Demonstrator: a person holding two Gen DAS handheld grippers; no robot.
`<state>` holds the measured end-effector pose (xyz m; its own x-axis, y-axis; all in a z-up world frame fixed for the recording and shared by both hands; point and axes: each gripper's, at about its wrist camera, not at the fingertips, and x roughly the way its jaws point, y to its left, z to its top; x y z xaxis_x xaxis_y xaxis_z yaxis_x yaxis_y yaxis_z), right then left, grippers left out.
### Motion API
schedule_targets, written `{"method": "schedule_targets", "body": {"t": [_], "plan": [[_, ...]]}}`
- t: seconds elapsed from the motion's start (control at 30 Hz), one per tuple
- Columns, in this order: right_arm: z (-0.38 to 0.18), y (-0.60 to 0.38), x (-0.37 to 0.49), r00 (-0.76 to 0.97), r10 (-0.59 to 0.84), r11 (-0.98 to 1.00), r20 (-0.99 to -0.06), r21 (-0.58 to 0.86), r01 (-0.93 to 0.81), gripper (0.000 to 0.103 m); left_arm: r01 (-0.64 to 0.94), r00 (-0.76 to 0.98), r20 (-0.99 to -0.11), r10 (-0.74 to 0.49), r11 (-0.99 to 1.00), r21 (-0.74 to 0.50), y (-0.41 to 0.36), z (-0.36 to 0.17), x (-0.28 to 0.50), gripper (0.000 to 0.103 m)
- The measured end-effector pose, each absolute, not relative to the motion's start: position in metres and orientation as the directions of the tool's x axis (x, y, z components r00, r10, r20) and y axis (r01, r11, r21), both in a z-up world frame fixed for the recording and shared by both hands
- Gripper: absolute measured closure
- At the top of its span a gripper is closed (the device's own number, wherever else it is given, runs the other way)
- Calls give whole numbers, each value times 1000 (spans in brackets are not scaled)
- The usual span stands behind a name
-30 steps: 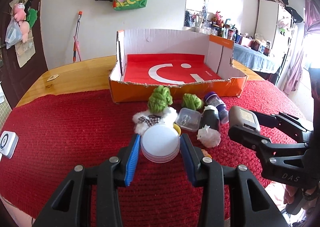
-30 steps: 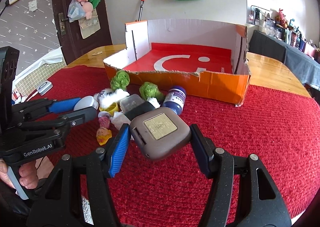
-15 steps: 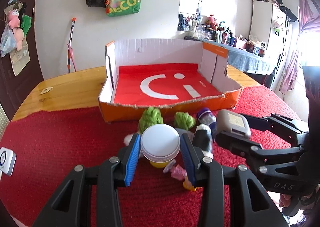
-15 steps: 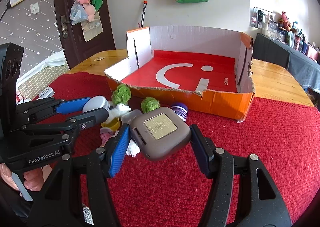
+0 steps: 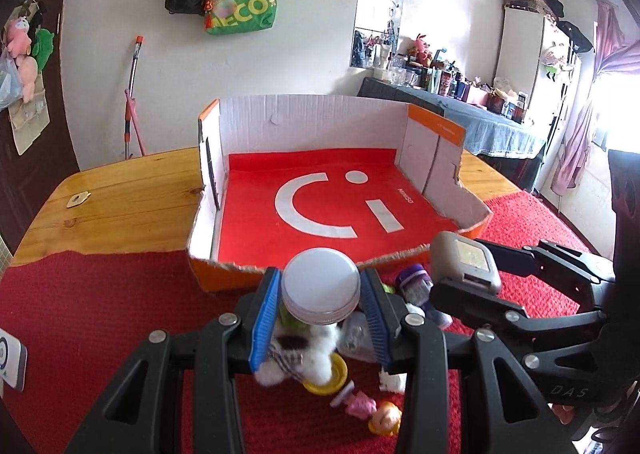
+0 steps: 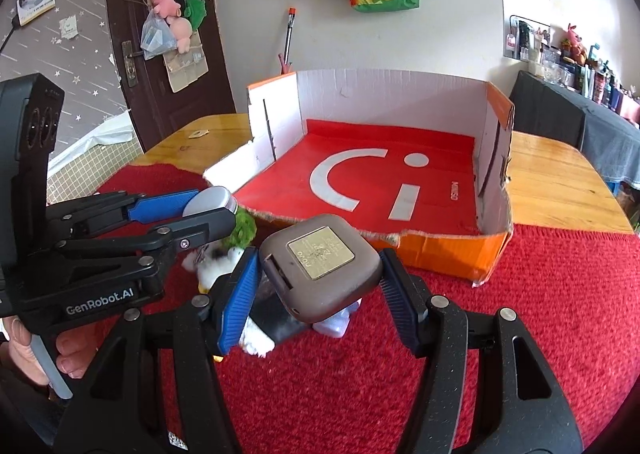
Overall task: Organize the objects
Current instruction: 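Lift both held items and carry them over the orange cardboard box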
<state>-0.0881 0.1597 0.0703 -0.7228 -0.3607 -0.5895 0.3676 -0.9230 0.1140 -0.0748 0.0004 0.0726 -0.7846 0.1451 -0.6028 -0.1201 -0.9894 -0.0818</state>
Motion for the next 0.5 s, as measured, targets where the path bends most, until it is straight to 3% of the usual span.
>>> {"method": "schedule_targets", "body": {"t": [0.5], "plan": [[81,166,-120,-705,-374,-920,-602,146,363,45,-145,-757,-627,184,-983,-114,-3,82,-117,60]]}}
